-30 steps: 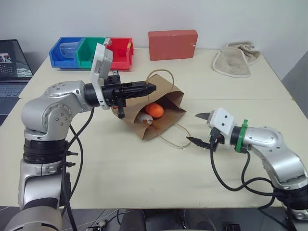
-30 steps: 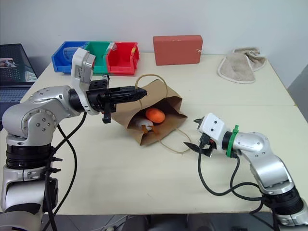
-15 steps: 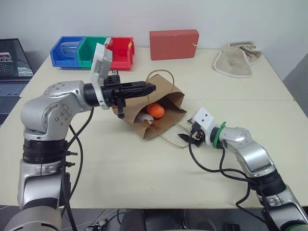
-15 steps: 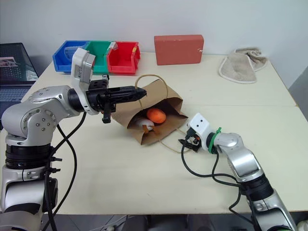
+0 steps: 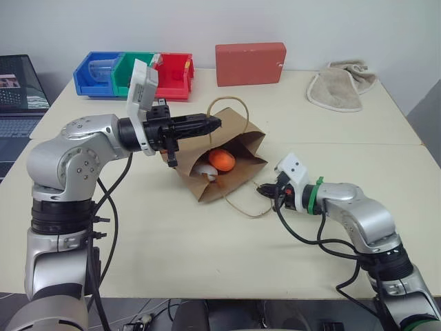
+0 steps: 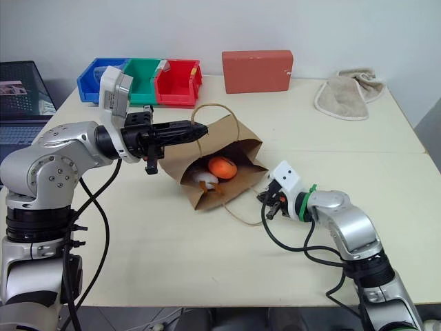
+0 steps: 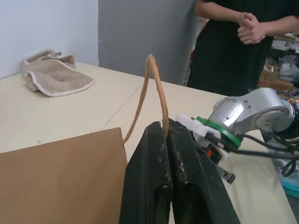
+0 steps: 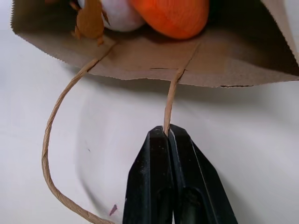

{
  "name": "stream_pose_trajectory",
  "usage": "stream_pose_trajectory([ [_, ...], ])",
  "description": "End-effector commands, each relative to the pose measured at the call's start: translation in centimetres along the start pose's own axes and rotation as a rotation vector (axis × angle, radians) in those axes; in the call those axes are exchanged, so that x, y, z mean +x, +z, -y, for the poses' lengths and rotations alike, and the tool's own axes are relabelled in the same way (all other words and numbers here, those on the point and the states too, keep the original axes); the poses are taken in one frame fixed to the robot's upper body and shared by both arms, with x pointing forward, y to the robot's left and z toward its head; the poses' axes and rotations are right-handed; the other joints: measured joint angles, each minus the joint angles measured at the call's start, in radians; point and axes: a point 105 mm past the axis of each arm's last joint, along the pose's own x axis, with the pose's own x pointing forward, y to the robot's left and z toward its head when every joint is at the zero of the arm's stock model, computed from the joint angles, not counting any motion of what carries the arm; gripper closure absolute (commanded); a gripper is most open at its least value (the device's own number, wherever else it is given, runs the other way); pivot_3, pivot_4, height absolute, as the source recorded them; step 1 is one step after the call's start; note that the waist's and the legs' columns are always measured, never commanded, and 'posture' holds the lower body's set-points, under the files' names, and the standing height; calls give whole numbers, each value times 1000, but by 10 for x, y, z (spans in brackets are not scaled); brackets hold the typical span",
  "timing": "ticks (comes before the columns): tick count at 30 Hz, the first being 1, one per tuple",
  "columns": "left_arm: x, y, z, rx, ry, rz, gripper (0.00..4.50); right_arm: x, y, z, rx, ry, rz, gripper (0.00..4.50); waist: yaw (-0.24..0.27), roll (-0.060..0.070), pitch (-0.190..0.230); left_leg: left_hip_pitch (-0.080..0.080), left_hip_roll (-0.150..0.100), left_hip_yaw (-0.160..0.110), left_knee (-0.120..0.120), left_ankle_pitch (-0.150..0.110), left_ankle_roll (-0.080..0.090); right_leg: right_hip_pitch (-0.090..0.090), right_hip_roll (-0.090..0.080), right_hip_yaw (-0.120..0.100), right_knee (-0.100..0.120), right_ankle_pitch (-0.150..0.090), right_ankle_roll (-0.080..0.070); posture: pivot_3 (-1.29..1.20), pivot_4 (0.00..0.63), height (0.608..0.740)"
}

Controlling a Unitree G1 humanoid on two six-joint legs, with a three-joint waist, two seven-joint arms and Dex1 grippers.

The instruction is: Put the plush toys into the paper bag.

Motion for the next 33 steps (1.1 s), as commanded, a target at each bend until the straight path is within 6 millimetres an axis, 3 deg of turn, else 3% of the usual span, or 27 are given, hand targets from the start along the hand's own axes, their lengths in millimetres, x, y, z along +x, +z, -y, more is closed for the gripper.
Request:
stream_pose_trajectory([
  [1, -5, 27, -6, 86, 35, 68, 4500, -44, 55, 2, -51, 33, 128, 4478, 1, 1, 1, 0, 0, 0, 0, 0, 0, 0, 0, 0, 0, 0, 0, 0, 150, 740],
  [5, 1, 57, -12, 55, 27, 195, 4500, -79, 103, 4, 58, 97, 191, 4478, 0, 0, 1, 0, 0, -1, 0, 0, 0, 0, 0, -1, 0, 0, 0, 0, 150, 740],
  [9, 6, 63, -20, 32, 30, 209, 4500, -88, 120, 3, 98, 119, 201, 4478, -1, 0, 1, 0, 0, -1, -1, 0, 1, 0, 0, -1, -1, 0, 0, 0, 150, 740],
  [17, 20, 24, -42, 54, 70, 75, 4500, -71, 127, 20, 195, 48, 226, 4478, -2, 1, 1, -6, 0, 0, -1, 0, 0, -7, 0, 0, 0, 0, 0, 0, 150, 740],
  [20, 16, 16, -44, 56, 71, 42, 4500, -71, 137, 25, 230, 23, 278, 3888, -4, 1, 1, -9, 0, 1, -1, 0, 0, -11, 0, 0, 1, 0, 0, 0, 150, 740],
  [23, 14, 15, -44, 63, 70, 30, 4500, -73, 142, 23, 230, 30, 297, 2833, -5, 1, 1, -10, 0, 1, -2, 2, -3, -12, 0, 0, 1, 0, 0, 0, 150, 740],
  [27, -3, 27, -46, 93, 104, 48, 3533, -86, 155, 20, 196, 25, 346, 1400, -7, 1, 1, -10, 0, 1, -3, 2, -3, -13, 0, 0, 1, 0, 0, 0, 150, 740],
  [31, -24, 22, -50, 113, 170, 4, 2317, -112, 165, 24, 105, -31, 394, 22, -9, 2, 1, -10, 0, 1, -3, 2, -3, -13, 0, 0, 1, 0, 0, 0, 150, 740],
  [33, -34, 17, -51, 112, 198, -16, 1694, -124, 164, 29, 74, -70, 398, 0, -8, 2, 1, -10, 0, 1, -3, 1, -2, -13, 0, 0, 1, 0, 0, 0, 150, 740],
])
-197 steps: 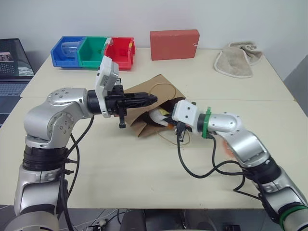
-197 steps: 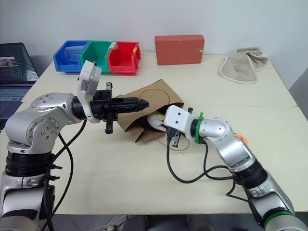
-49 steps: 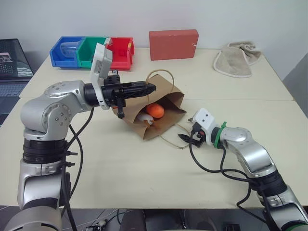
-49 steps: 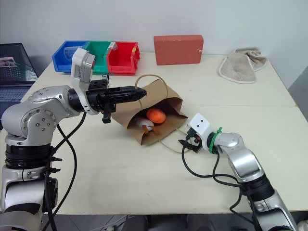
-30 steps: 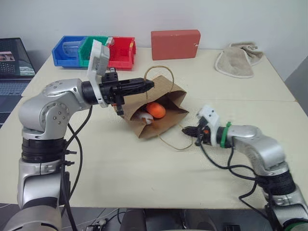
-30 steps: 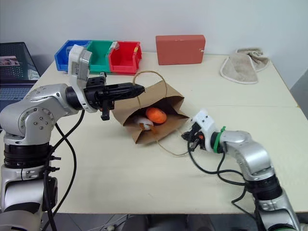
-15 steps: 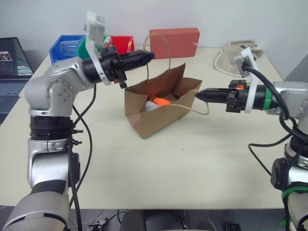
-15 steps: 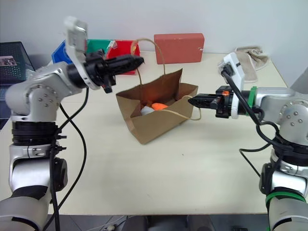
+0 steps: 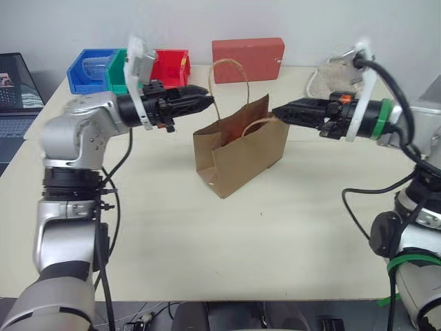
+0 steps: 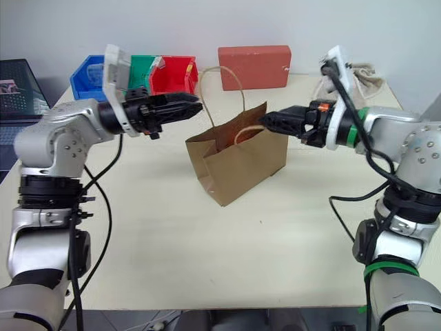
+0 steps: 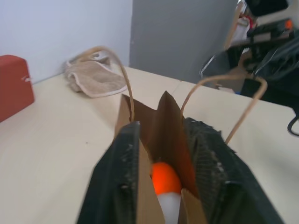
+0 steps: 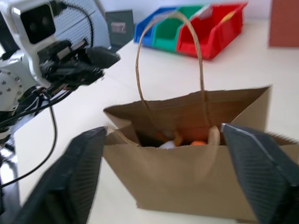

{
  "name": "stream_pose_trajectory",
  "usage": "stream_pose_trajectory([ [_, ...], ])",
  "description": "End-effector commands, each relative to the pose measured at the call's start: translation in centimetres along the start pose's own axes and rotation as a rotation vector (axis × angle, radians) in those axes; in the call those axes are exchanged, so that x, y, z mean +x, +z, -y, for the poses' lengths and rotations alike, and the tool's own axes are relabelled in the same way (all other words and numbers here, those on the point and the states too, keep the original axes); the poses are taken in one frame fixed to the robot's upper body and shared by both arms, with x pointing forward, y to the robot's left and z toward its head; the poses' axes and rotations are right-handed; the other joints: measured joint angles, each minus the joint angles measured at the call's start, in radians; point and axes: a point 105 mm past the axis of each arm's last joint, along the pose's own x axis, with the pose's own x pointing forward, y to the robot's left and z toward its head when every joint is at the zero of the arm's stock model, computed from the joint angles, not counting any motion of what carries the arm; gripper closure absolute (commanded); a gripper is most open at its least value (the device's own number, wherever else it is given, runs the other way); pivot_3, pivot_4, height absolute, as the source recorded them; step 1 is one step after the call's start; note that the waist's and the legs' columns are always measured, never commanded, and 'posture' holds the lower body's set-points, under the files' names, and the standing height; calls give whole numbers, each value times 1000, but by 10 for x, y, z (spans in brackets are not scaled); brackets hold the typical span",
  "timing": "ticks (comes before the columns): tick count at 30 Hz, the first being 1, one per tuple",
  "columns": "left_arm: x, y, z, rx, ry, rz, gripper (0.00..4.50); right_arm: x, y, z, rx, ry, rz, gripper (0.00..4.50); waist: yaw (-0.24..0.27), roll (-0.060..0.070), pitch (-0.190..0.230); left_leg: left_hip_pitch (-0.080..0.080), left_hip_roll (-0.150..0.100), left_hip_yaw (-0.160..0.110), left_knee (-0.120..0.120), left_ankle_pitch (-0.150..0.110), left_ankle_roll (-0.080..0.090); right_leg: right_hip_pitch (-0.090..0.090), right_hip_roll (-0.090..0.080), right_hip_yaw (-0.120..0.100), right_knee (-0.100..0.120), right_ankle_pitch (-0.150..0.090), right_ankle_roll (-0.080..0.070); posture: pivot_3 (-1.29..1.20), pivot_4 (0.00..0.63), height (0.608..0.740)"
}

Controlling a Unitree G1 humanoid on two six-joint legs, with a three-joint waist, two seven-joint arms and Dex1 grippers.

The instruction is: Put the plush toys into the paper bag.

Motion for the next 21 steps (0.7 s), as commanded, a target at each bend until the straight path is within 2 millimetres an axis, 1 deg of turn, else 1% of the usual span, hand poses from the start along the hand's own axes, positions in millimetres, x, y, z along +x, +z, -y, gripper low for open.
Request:
stream_pose_trajectory([
  [1, -15, 5, -2, 50, 34, 5, 1376, -21, 20, -2, -106, -15, 81, 0, 1, 0, 0, 0, 0, 0, 0, -1, 2, 0, 0, 0, 0, 0, 0, 0, 150, 740],
  [4, -21, 0, 2, 48, 27, -9, 474, -30, 15, -2, -171, -18, 55, 0, 6, 0, 0, 0, 0, 0, 1, -1, 2, 0, 0, 0, 0, 0, 0, 0, 150, 740],
  [6, -32, -12, 11, 7, -7, -46, 474, -39, -1, -8, -315, -1, -20, 0, 8, 0, 0, 0, 0, 0, 1, -1, 2, 0, 0, 0, 0, 0, 0, 0, 150, 740],
  [7, -37, -19, 17, -26, -32, -62, 474, -41, -13, -12, -362, 21, -71, 0, 7, 0, 0, 0, 0, 1, 1, -1, 3, 1, 0, 0, -1, 0, 0, 0, 150, 740],
  [8, -39, -24, 22, -48, -48, -71, 474, -42, -21, -15, -389, 40, -103, 0, 8, 0, 0, 0, 0, 1, 0, -1, 3, 0, 0, 1, -1, 0, 0, 0, 150, 740],
  [10, -35, -39, 33, -76, -82, -99, 474, -39, -35, -25, -386, 102, -129, 0, 4, 0, 0, 0, 1, 1, -1, -2, 3, 0, 0, 1, -1, 0, 0, 0, 150, 740],
  [12, -29, -50, 37, -84, -87, -113, 474, -37, -43, -34, -386, 155, -142, 0, 6, 0, 0, 0, 1, 1, 1, -2, 3, 1, 0, 1, 0, 0, 0, 0, 150, 740],
  [15, -19, -63, 31, -88, -39, -107, 474, -35, -50, -47, -359, 231, -140, 0, 9, 0, 0, 2, 1, 1, 3, -1, 2, 3, 0, 1, 1, 0, 0, 0, 150, 740],
  [21, -2, -74, 35, -75, -32, -93, 474, -29, -59, -56, -368, 261, -168, 0, 11, 0, 0, 2, 0, 1, 5, -1, 3, 4, 0, 1, 0, 1, 0, 0, 150, 740],
])
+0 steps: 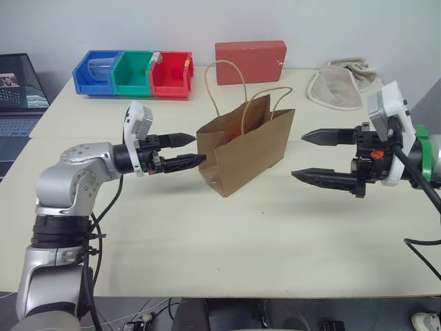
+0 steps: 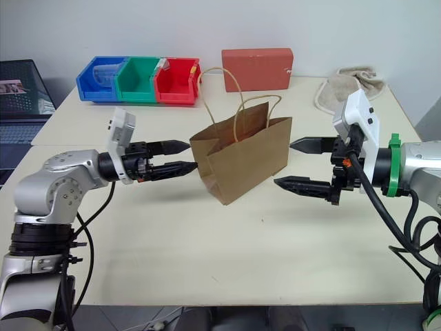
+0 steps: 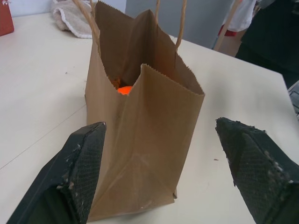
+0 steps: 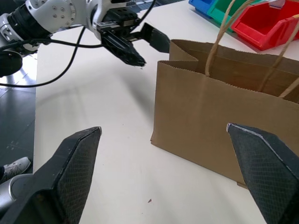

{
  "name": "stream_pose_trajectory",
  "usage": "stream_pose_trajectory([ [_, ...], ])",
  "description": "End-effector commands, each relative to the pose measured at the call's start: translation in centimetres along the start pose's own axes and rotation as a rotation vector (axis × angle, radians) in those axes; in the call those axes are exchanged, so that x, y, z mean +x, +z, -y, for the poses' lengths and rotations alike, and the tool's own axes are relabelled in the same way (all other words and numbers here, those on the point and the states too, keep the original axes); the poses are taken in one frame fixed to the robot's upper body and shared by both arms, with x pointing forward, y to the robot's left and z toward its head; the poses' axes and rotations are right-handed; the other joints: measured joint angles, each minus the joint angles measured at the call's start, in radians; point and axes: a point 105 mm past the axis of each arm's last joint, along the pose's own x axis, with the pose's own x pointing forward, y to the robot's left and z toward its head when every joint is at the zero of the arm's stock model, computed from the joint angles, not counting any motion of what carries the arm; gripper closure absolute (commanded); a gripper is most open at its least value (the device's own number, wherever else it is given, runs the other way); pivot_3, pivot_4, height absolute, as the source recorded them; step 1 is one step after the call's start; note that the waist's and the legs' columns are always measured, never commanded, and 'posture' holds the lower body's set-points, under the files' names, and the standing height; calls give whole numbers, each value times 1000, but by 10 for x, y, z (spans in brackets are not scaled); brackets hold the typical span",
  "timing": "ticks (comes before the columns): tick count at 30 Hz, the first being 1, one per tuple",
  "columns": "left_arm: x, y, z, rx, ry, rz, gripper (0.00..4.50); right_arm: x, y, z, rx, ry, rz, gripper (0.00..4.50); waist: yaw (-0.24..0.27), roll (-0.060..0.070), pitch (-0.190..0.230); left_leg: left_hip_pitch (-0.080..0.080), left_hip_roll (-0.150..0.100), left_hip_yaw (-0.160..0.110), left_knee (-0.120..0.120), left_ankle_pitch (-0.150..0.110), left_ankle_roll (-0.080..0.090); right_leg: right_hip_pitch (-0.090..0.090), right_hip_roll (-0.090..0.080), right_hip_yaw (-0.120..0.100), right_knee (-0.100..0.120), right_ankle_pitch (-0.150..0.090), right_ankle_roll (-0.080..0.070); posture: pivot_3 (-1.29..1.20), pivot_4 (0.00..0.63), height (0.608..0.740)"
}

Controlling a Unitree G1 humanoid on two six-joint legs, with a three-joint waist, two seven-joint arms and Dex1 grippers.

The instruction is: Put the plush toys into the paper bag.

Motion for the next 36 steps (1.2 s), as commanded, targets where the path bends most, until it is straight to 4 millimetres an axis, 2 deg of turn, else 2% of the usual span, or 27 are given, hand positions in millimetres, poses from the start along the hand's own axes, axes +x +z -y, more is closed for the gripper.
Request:
stream_pose_trajectory([
  [1, 6, 3, 2, 49, 14, 22, 474, 2, 4, -9, -41, 17, 5, 0, 1, 0, 0, 0, 0, 0, 0, 0, 0, 0, 0, 0, 0, 0, 0, 0, 150, 740],
  [16, 42, -6, 18, 22, 51, 104, 474, 8, 0, -14, -51, 20, -10, 0, 6, 0, 0, 0, 0, 0, -1, 0, 0, 0, 0, 0, 0, 0, 0, 0, 150, 740],
  [19, 42, -6, 20, 19, 47, 113, 474, 9, -1, -15, -52, 23, -14, 0, 7, 0, 0, 0, 0, 0, -1, 0, 0, 0, 0, 0, 0, 0, 0, 0, 150, 740],
  [23, 28, -4, 15, 16, 64, 110, 474, 9, -5, -15, -51, 20, -25, 0, 6, 0, 0, 0, 0, 0, -1, 0, 0, 0, 0, 0, 0, 0, 0, 0, 150, 740],
  [25, 29, -2, 14, 19, 79, 110, 474, 9, -6, -14, -56, 15, -27, 0, 7, 0, 0, 0, 0, 0, -1, 0, 0, 0, 0, 0, 0, 0, 0, 0, 150, 740],
  [31, 52, -11, 29, 5, 50, 121, 474, 13, -6, -15, -81, 23, -27, 0, 15, 0, 0, 0, 0, 0, 0, 0, 0, 1, 0, 0, -1, 0, 0, 0, 150, 740],
  [36, 60, -15, 22, -9, 107, 139, 474, 15, -8, -17, -89, 24, -29, 0, 20, 0, 0, 0, 0, -1, 0, 0, 0, 1, 0, 0, 0, 0, 0, 0, 150, 740],
])
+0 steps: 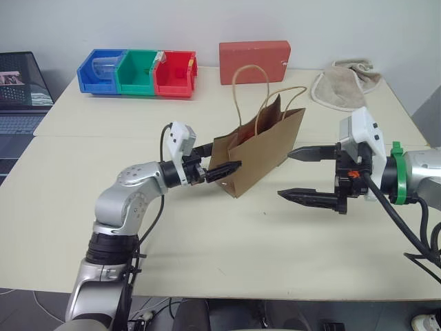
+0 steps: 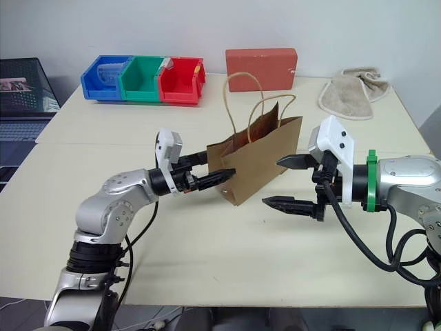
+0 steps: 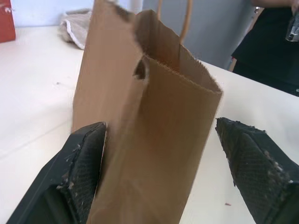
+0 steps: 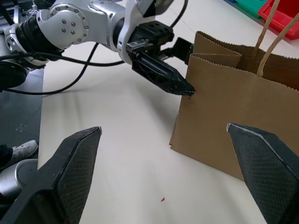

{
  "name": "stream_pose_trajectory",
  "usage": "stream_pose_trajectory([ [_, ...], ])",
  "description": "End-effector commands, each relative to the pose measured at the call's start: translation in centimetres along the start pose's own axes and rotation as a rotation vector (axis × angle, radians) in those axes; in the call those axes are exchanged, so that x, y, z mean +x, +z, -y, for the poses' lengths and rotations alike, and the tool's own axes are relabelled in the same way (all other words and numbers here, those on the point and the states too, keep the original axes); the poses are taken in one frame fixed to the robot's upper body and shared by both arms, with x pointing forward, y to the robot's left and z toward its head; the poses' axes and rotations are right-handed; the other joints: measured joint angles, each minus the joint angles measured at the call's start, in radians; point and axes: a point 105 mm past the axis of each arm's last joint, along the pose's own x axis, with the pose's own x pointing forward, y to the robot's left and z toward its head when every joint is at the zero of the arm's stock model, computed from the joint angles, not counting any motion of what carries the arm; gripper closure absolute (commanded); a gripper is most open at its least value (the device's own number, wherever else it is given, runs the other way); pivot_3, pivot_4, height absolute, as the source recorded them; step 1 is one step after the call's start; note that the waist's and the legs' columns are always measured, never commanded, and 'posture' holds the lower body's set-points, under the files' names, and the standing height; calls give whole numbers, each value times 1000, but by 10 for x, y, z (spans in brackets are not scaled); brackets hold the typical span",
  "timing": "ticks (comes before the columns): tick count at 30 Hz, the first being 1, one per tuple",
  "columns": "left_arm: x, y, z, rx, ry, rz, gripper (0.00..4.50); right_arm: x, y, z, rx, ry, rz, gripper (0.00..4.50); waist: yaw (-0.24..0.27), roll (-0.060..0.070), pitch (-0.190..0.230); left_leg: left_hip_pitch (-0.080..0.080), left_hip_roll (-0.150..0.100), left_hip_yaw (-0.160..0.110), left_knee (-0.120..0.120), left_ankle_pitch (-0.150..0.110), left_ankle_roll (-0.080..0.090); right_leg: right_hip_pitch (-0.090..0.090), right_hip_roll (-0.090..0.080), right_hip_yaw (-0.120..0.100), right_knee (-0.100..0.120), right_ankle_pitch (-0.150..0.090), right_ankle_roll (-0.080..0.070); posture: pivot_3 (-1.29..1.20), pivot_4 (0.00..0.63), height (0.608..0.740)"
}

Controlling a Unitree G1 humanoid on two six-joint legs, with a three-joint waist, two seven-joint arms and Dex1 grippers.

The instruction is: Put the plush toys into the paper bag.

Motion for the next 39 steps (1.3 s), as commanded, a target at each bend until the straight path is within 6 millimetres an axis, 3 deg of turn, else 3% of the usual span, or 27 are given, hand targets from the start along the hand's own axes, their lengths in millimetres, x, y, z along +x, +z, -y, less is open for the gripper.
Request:
stream_pose_trajectory([
  [1, 5, 5, -1, 53, 24, 28, 474, -1, 6, -4, -66, -16, 9, 0, 1, 0, 0, 0, 0, 0, 0, 0, 0, 0, 0, 0, 0, 0, 0, 0, 150, 740],
  [3, 7, 2, -1, 60, 25, 27, 652, 0, 6, -4, -70, -18, 12, 0, 1, 0, 0, 0, 0, 0, 0, 0, 0, 0, 0, 0, 0, 0, 0, 0, 150, 740],
  [5, 7, 0, -1, 66, 20, 24, 1252, 0, 6, -4, -80, -26, 16, 0, 2, 0, 0, 0, 0, 0, 0, 0, 0, 0, 0, 0, 0, 0, 0, 0, 150, 740],
  [7, 6, -2, -2, 95, 13, 13, 1554, 1, 6, -3, -109, -44, 20, 0, 2, 0, 0, 0, 0, 0, 0, 0, 0, 0, 0, 0, 0, 0, 0, 0, 150, 740],
  [15, 6, -1, -5, 108, -7, 21, 4083, 3, 3, -1, -181, -84, 43, 0, 3, 0, 0, 0, 0, 0, 0, 0, 0, 0, 0, 0, 0, 0, 0, 0, 150, 740],
  [17, 7, 1, -6, 108, -15, 27, 4485, 3, 2, -1, -204, -91, 45, 0, 3, 0, 0, 0, 0, 0, 0, 0, 0, 1, 0, 0, 0, 0, 0, 0, 150, 740],
  [25, 1, 10, -3, 90, -119, 39, 4485, 0, -7, -3, -254, -120, 16, 0, 3, 0, 0, 0, 0, -1, 1, 0, 0, 1, 0, -1, 0, 0, 0, 0, 150, 740],
  [31, 0, 16, 7, 114, -358, -43, 4485, -32, -8, -16, -187, -113, -36, 0, 7, 0, 0, 1, -1, -1, 0, 0, 0, 2, 0, -1, 0, 0, 0, 0, 150, 740],
  [34, 5, 10, 7, 171, -442, -118, 4485, -44, -10, -19, -151, -161, -58, 0, 10, 0, 0, 1, -1, -3, 1, 0, 0, 4, 0, -3, -1, 0, 0, 0, 150, 740],
  [39, 12, -3, 5, 216, -503, -154, 4485, -45, -15, -23, -133, -191, -73, 0, -1, 0, 0, 3, -1, -2, 1, 0, 0, 5, 0, -2, -1, 0, 0, 0, 150, 740],
])
